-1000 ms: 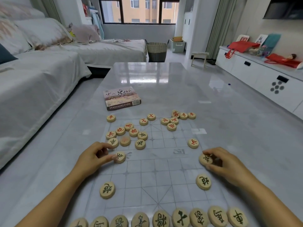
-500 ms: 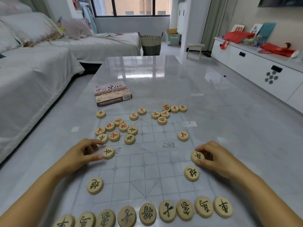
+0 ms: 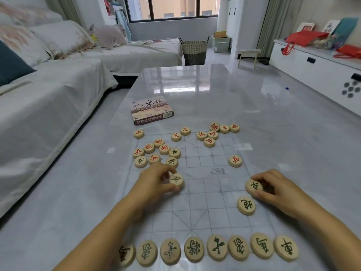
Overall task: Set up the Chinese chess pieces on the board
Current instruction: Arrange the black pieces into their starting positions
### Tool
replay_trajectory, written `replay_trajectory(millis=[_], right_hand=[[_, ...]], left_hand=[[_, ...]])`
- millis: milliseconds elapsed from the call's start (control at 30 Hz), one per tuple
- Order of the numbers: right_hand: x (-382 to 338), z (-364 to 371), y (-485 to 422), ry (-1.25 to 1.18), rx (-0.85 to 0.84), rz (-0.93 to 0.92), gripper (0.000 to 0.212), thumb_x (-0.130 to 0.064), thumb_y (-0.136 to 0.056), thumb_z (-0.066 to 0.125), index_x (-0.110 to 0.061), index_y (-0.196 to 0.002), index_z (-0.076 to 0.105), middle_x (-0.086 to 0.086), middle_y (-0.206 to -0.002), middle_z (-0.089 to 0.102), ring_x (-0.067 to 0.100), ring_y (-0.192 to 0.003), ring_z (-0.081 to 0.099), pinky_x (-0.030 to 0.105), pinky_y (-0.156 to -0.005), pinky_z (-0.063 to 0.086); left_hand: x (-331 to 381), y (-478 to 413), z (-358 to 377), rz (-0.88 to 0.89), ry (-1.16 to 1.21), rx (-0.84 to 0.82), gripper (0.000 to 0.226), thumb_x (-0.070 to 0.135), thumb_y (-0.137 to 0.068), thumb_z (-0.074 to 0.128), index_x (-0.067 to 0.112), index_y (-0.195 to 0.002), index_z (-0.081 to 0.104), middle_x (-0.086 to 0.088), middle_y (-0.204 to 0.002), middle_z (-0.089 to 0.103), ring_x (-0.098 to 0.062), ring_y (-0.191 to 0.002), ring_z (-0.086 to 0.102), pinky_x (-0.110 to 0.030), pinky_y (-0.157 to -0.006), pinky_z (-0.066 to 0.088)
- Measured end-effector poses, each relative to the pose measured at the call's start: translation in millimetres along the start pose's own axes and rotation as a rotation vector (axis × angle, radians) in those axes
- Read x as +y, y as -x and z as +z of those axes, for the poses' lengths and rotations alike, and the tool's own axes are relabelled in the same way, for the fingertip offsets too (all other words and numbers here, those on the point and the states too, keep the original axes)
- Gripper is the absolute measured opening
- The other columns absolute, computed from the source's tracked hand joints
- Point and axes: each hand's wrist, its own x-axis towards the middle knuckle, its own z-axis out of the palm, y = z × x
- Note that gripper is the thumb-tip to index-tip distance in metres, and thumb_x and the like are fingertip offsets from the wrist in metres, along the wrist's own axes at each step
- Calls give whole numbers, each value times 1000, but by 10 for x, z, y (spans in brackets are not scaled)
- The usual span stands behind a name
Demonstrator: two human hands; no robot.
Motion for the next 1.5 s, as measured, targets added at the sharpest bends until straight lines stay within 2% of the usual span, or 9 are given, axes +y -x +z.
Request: replay_trajectory(millis=[167, 300, 400, 500, 667, 800, 967, 1267, 1500], right_hand=[[-1, -11, 22, -2, -5, -11, 37, -34, -83, 66, -28, -117, 54, -16, -105, 47, 2, -94, 50, 19, -83, 40], [15, -21, 53, -14, -11, -31, 39, -35, -83, 64, -29, -120, 54, -17, -106, 47, 0, -95, 50, 19, -86, 41], [14, -21, 63, -2, -8, -45, 40, -34, -84, 64, -28, -122, 53, -18, -106, 45, -2, -94, 49, 16, -84, 39], [-4, -32, 58, 15, -12, -39, 41, -33, -85, 63, -28, -124, 52, -16, -107, 45, -2, -93, 48, 15, -83, 37], [-16, -40, 71, 35, -13, -47, 40, -35, -86, 61, -29, -124, 51, -15, -108, 45, -4, -92, 47, 12, -76, 38], [-9, -35, 68, 32, -9, -48, 42, -35, -85, 61, -28, -125, 50, -15, -109, 45, -3, -92, 48, 12, -77, 39], [-4, -20, 68, 25, -1, -44, 43, -33, -85, 63, -26, -126, 50, -12, -110, 45, 1, -94, 48, 15, -82, 37], [-6, -14, 71, 14, 5, -36, 42, -32, -85, 63, -27, -125, 51, -11, -111, 46, 2, -94, 48, 13, -77, 37], [-6, -8, 64, 28, 5, -31, 40, -33, -85, 63, -27, -123, 51, -12, -110, 45, 0, -94, 47, 13, -78, 35]], left_hand=[[440, -112, 361, 124, -71, -191, 42, 25, -82, 66, 32, -121, 53, 4, -107, 48, -16, -98, 50, -33, -92, 42], [559, -157, 416, 83, -156, -267, 58, 28, -83, 63, 36, -134, 37, -1, -119, 47, -22, -109, 49, -41, -101, 37], [657, -127, 511, -87, -165, -147, 72, 47, -68, 73, 28, -128, 37, 2, -115, 51, -20, -103, 48, -39, -95, 36], [739, -119, 633, -83, -199, -41, 45, 48, -71, 71, 23, -99, 46, 3, -100, 52, -18, -90, 46, -35, -84, 33], [830, -158, 691, -4, -55, -177, 40, 28, -81, 66, 26, -119, 52, -1, -118, 50, -21, -111, 47, -36, -99, 34], [833, -138, 706, 6, -22, -176, 42, 27, -83, 64, 28, -123, 52, -1, -119, 49, -21, -112, 46, -37, -100, 35], [826, -127, 713, -19, 24, -140, 42, 28, -81, 67, 23, -120, 53, 0, -117, 51, -20, -110, 47, -37, -99, 38], [850, -131, 766, -32, 18, -68, 39, 33, -76, 71, 22, -110, 56, 7, -99, 47, -17, -100, 48, -35, -93, 38], [838, -145, 786, -14, 7, -60, 38, 34, -75, 71, 23, -108, 56, 8, -98, 46, -17, -100, 48, -35, -92, 38]])
